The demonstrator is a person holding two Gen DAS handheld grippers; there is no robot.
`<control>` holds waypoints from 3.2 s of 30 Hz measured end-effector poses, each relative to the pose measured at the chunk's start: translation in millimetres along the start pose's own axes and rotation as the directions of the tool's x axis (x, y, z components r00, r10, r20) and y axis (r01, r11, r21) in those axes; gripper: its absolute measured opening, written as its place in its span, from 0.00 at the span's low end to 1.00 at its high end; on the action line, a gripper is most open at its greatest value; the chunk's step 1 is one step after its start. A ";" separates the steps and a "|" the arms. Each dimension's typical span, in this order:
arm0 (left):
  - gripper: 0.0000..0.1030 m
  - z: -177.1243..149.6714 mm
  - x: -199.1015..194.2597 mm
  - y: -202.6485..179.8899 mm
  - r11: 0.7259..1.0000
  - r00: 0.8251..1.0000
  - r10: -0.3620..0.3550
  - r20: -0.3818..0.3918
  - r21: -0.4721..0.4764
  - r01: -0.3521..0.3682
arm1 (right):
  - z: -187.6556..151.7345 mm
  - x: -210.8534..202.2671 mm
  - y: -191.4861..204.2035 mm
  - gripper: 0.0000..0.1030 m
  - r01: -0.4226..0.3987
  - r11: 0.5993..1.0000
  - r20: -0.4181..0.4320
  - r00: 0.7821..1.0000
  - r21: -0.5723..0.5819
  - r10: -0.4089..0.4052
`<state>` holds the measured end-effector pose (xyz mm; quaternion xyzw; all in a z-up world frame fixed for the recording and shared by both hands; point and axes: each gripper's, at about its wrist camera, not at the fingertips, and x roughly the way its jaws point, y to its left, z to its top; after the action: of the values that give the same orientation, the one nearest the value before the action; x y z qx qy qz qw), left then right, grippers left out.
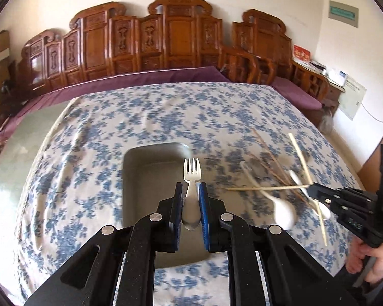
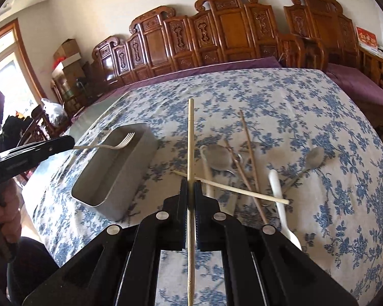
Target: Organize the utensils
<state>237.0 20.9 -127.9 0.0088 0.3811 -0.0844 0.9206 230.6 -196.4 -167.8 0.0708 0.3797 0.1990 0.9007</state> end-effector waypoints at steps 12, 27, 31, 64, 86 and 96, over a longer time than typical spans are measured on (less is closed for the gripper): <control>0.11 -17.8 55.9 40.8 0.998 0.995 0.047 -0.085 -0.044 -0.051 | 28.3 16.9 38.0 0.06 -0.032 0.998 -0.015 0.999 -0.056 0.031; 0.27 -17.5 80.5 53.7 0.996 0.990 0.044 -0.137 -0.067 -0.054 | 60.6 59.8 85.3 0.06 -0.072 0.991 -0.063 0.996 -0.112 0.066; 0.27 -13.9 71.5 59.1 0.996 0.993 0.030 -0.117 -0.076 -0.039 | 66.4 70.8 96.8 0.06 -0.089 0.990 -0.072 0.994 -0.107 0.082; 0.27 -6.0 25.3 133.9 0.973 0.992 0.126 -0.026 -0.192 -0.129 | 40.0 151.2 145.9 0.06 -0.049 0.985 -0.169 0.985 -0.165 0.021; 0.38 -7.4 32.8 8.9 0.999 0.999 -0.031 -0.007 -0.018 0.031 | 13.9 13.8 -37.8 0.19 0.231 0.963 -0.098 0.964 -0.138 -0.245; 0.39 -18.8 43.4 -38.2 0.996 0.997 -0.077 -0.026 0.052 0.078 | 0.7 36.5 -51.1 0.24 0.171 0.967 -0.117 0.974 -0.191 -0.195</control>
<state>247.9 -21.7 -170.0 0.0192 0.3897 -0.1299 0.9115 269.7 -227.9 -205.5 -0.0596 0.4251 0.1526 0.8902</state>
